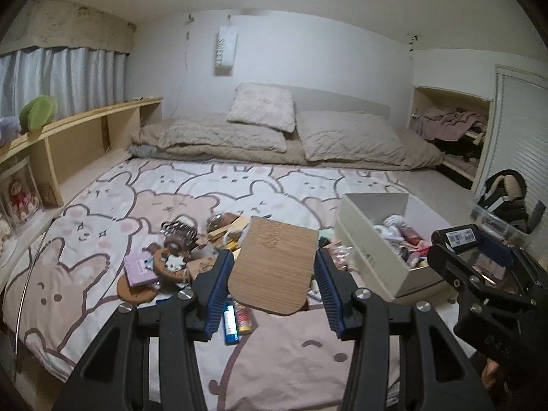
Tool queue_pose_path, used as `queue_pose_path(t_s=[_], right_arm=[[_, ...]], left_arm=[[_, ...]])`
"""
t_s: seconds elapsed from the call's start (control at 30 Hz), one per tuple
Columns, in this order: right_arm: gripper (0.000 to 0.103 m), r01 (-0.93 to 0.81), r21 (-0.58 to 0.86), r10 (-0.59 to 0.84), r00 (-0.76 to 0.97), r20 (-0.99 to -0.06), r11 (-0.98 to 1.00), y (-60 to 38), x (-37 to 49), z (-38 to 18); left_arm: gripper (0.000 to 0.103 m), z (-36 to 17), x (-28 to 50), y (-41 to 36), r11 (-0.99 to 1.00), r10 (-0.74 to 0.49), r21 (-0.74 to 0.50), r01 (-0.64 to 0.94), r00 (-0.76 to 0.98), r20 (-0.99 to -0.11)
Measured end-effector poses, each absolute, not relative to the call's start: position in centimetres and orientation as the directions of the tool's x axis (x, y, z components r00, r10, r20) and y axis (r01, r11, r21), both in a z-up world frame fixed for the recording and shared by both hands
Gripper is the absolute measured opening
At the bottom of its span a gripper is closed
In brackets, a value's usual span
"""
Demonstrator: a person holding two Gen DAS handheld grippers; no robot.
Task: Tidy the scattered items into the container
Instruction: 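Carry the black lighter and wooden tag over the white shoe box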
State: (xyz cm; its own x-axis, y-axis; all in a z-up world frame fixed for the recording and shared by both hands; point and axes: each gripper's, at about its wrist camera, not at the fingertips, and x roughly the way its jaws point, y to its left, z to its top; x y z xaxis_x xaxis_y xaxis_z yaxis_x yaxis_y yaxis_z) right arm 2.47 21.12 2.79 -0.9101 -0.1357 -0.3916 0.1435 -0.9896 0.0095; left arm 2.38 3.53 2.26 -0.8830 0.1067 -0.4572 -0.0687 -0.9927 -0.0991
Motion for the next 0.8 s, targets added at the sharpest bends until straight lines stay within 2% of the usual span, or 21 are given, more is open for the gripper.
queue_pose_path(t_s=[0.33, 0.57, 0.8], right_arm=[[0.084, 0.097, 0.006, -0.093, -0.934, -0.344, -0.995, 24.3, 2.1, 5.3], [0.084, 0.084, 0.013, -0.083, -0.942, -0.325, -0.996, 27.1, 0.6, 7.2], [0.084, 0.102, 0.027, -0.105, -0.941, -0.321, -0.994, 30.2, -2.0, 9.4]], left_arm=[[0.048, 5.2, 1.5, 5.8, -0.978, 0.199, -0.143, -0.15, -0.88, -0.432], [0.048, 7.7, -0.6, 8.4, -0.974, 0.22, -0.144, -0.174, -0.881, -0.419], [0.048, 10.7, -3.3, 11.4, -0.959, 0.274, -0.178, -0.22, -0.881, -0.387]])
